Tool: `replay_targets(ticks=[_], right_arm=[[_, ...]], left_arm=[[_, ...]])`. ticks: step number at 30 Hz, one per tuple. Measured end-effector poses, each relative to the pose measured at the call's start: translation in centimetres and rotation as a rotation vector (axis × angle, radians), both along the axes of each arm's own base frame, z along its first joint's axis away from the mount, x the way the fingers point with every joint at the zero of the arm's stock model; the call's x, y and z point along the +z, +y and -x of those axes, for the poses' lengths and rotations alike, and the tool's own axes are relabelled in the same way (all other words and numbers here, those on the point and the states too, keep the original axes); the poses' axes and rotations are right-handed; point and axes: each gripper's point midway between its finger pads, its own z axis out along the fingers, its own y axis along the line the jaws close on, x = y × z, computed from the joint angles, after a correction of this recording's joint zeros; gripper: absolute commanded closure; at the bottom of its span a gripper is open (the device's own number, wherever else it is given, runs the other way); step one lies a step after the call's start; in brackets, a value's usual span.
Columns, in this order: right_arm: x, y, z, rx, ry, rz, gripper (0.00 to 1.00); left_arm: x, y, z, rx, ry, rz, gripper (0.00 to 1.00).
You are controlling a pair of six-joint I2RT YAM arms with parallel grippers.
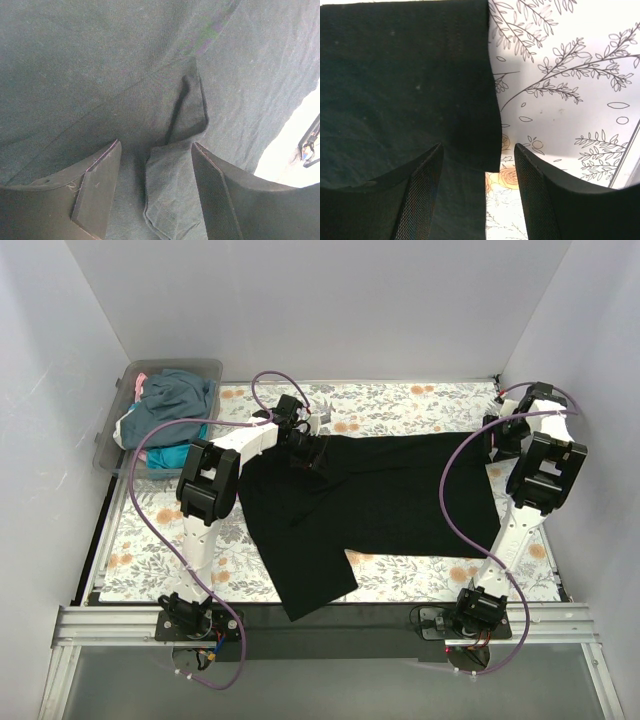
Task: Fold and stack the t-shirts
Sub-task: Fold the tshirt
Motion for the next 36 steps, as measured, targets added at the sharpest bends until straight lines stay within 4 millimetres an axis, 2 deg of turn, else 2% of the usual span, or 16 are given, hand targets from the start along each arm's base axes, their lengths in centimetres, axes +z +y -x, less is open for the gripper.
replay_targets(ticks=[2,5,10,11,13,14,15,21,30,36], right_arm=[[-0.2,-0.1,0.1,-0.008,0.002,-0.009,0.37],[-0.1,-0.3,0.1,-0.014,0.0,-0.017,0.45],[0.0,0.1,0.0,-0.014,-0.009,-0.05,0.65],[0.1,0.2,0.0,-0.014,-0.012,-0.058,0.74],[0.2,0.5,-0.1,-0.013,-0.016,-0.072,0.84],[0.2,0.6,-0.1,-0.013,-0.018,-0.078,0.94],[0.3,0.7,-0.2,-0.014,-0.019,-0.084,0.98],[0.7,1.1,0.3,-0.016,-0.019,-0.105,0.99],[4.6,1.1,1.4,-0.026,-0.069,-0.103,0.99],[4.2,0.7,1.5,-0.032,-0.058,-0.096,0.99]], left_arm=[[0.0,0.0,0.0,0.001,0.0,-0.001,0.42],[0.0,0.0,0.0,0.003,0.002,-0.001,0.43],[0.0,0.0,0.0,0.004,0.002,-0.001,0.43],[0.0,0.0,0.0,0.004,0.002,-0.001,0.43],[0.0,0.0,0.0,0.005,0.003,-0.001,0.43],[0.0,0.0,0.0,0.006,0.004,-0.001,0.43],[0.0,0.0,0.0,0.006,0.003,-0.001,0.43],[-0.1,0.1,-0.1,0.012,0.004,-0.007,0.43],[-0.1,0.3,-0.1,0.021,-0.013,-0.02,0.45],[-0.2,0.4,-0.2,0.026,-0.02,-0.029,0.49]])
